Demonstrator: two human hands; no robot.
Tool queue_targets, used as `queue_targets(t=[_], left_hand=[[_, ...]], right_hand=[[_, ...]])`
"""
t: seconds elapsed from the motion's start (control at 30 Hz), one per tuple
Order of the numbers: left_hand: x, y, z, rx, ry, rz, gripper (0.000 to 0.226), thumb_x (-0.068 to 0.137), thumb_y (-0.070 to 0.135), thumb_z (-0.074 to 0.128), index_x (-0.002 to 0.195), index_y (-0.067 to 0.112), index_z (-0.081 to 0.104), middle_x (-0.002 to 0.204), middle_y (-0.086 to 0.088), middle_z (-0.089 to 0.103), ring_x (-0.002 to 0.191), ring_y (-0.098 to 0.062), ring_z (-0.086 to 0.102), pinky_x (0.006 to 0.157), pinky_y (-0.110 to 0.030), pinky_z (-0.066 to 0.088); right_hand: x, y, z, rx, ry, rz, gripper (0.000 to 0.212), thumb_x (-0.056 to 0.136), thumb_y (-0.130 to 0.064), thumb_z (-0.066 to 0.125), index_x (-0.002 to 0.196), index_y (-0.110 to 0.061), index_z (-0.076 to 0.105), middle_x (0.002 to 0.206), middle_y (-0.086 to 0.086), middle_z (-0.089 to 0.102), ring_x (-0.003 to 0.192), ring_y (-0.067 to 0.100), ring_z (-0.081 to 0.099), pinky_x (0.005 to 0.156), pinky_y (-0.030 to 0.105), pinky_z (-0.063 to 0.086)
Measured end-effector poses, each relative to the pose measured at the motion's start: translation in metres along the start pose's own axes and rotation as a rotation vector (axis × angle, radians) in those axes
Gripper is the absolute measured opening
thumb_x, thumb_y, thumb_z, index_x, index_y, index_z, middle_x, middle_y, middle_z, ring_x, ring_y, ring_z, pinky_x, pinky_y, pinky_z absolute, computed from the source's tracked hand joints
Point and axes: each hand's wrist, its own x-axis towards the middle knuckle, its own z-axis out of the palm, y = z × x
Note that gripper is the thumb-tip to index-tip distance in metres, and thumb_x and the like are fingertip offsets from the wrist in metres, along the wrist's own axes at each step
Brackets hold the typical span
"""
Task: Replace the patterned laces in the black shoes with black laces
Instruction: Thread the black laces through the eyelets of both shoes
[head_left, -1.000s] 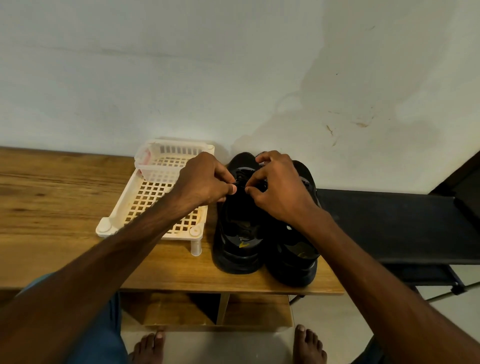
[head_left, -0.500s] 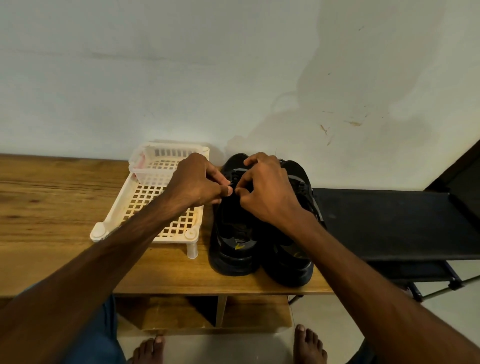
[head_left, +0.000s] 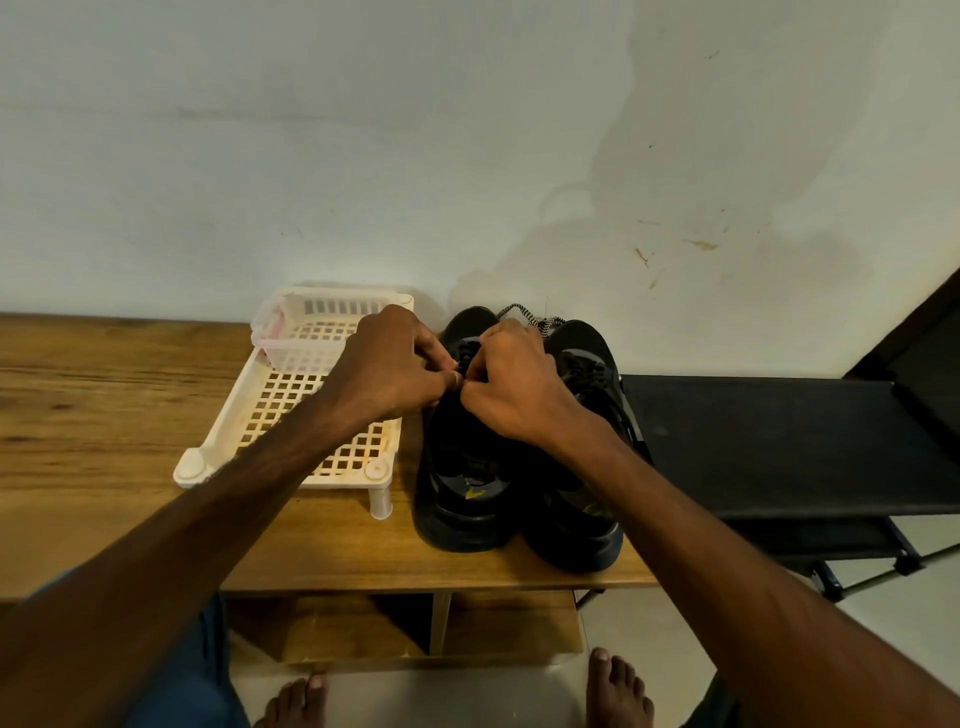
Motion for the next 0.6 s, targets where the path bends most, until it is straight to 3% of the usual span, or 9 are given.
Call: queue_targets(t=[0.1,0.23,0.4,0.5,0.6], left_hand=[[0.000,0.000,-0.001,0.012,-0.010,0.004,0.010,0.082,0.025,0.083,0.090,0.020,0.082,0.083,0.011,0.068,0.068,0.006,0.057,0.052,-0.004,0.037],[0.001,0.000,-0.002,-0.045,-0.033,-0.035,0.007,0.081,0.021,0.085,0.085,0.018,0.081,0.082,0.007,0.073,0.061,0.002,0.061,0.047,0.001,0.038],[0.000,-0.002,-0.004,-0.128,-0.054,-0.086,0.006,0.081,0.018,0.085,0.079,0.017,0.080,0.075,-0.001,0.076,0.060,-0.006,0.071,0.046,-0.004,0.042],[-0.001,-0.003,-0.006,-0.210,-0.093,-0.125,0.004,0.082,0.013,0.083,0.084,0.011,0.080,0.066,-0.001,0.074,0.053,-0.004,0.069,0.050,-0.008,0.047],[0.000,-0.005,-0.009,-0.324,-0.154,-0.184,0.005,0.088,0.008,0.076,0.092,0.005,0.078,0.077,-0.006,0.077,0.067,-0.013,0.075,0.059,-0.017,0.058]], right_hand=[[0.005,0.005,0.007,0.056,-0.035,0.015,0.020,0.088,-0.022,0.066,0.091,-0.007,0.078,0.129,0.017,0.054,0.134,0.032,0.040,0.101,0.058,0.046],[0.011,0.009,0.010,0.131,0.048,0.033,0.011,0.085,-0.023,0.073,0.078,-0.021,0.081,0.099,0.005,0.065,0.112,0.027,0.058,0.088,0.054,0.056],[0.006,0.009,0.001,0.228,0.175,0.076,0.007,0.081,-0.018,0.083,0.079,-0.025,0.082,0.088,-0.007,0.074,0.111,0.013,0.064,0.097,0.045,0.054],[0.002,0.006,0.002,0.260,0.197,0.096,0.008,0.080,-0.016,0.085,0.080,-0.024,0.082,0.099,-0.004,0.075,0.118,0.013,0.060,0.099,0.042,0.052],[0.002,0.005,0.009,0.223,0.230,0.111,0.007,0.079,-0.018,0.086,0.080,-0.024,0.082,0.125,0.004,0.066,0.131,0.016,0.048,0.098,0.042,0.052]])
